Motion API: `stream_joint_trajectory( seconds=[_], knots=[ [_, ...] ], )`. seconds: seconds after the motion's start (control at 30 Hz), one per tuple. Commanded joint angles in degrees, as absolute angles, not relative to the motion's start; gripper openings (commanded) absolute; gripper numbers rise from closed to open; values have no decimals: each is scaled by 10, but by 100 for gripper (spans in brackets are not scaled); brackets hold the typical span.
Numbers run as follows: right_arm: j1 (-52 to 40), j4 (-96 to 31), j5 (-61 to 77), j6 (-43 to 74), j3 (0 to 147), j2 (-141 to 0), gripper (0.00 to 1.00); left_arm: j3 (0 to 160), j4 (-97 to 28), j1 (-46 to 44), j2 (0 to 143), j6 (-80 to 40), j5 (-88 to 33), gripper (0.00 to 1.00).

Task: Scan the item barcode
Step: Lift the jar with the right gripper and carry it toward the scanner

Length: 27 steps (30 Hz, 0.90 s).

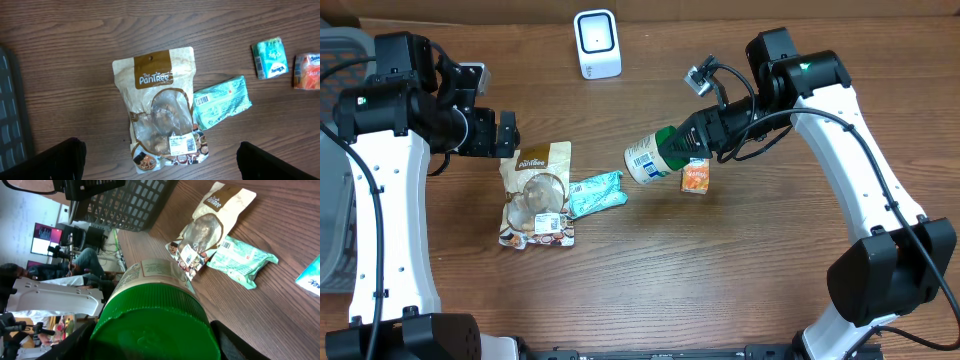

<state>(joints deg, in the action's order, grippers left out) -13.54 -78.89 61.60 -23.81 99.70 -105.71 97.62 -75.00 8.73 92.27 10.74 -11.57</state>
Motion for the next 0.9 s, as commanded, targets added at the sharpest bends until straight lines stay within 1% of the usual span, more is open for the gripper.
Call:
stream_joint_trajectory(
  seconds=[0.0,0.23,0.33,0.57,0.7,0.87],
  knots=[
    [-136,-787,648,-245,1014,-1040,53,987,-748,86,916,118,-116,99],
    [-138,-781,644,-243,1014,-1040,53,987,-748,86,916,118,-116,100],
    [-139,-761,613,-195,1014,-1040,52,987,-748,86,916,118,-116,100],
    [-173,-729,457,-70,1054,-1040,51,987,-748,86,916,118,-116,100],
    [-208,-715,370,-38,1110,-1040,52,987,-747,86,916,118,-116,99],
    [-264,-655,206,-27,1140,-1040,52,987,-748,86,916,118,-116,100]
  ],
)
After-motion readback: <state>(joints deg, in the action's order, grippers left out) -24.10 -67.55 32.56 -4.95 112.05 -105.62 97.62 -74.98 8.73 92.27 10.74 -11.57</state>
